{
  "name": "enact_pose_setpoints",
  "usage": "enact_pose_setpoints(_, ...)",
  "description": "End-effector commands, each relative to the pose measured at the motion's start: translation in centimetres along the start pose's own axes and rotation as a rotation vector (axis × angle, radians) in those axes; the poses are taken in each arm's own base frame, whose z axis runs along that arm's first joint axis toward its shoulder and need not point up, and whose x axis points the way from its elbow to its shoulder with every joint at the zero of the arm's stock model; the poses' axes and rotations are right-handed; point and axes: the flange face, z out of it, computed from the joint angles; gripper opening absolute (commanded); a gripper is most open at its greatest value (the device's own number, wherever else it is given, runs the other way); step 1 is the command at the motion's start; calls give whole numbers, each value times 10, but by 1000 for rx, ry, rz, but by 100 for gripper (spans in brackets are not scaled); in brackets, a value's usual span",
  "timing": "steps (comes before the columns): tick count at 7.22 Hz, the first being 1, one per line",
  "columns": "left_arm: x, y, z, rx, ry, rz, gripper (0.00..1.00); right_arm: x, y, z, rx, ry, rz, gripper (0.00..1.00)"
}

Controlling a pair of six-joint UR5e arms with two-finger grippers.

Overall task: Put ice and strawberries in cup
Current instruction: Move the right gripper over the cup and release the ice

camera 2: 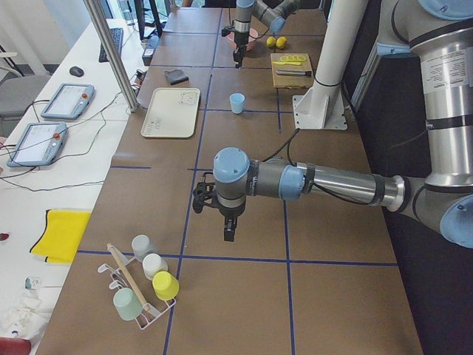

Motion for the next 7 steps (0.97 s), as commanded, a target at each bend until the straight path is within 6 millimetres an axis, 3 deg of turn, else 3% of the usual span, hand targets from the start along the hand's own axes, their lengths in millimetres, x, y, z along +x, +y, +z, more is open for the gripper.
enact_pose_setpoints(1,1,0,-1,2,0,2,100,-92,48,22,8,-6,71,0)
enact_pose_setpoints(4,0,0,0,1,0,-1,100,-90,44,33,20,16,77,2)
enact_pose_setpoints(5,0,0,0,1,0,-1,100,-90,43,40,23,26,76,6)
enact_pose_setpoints(7,0,0,0,1,-1,1,100,-89,40,48,25,42,75,37)
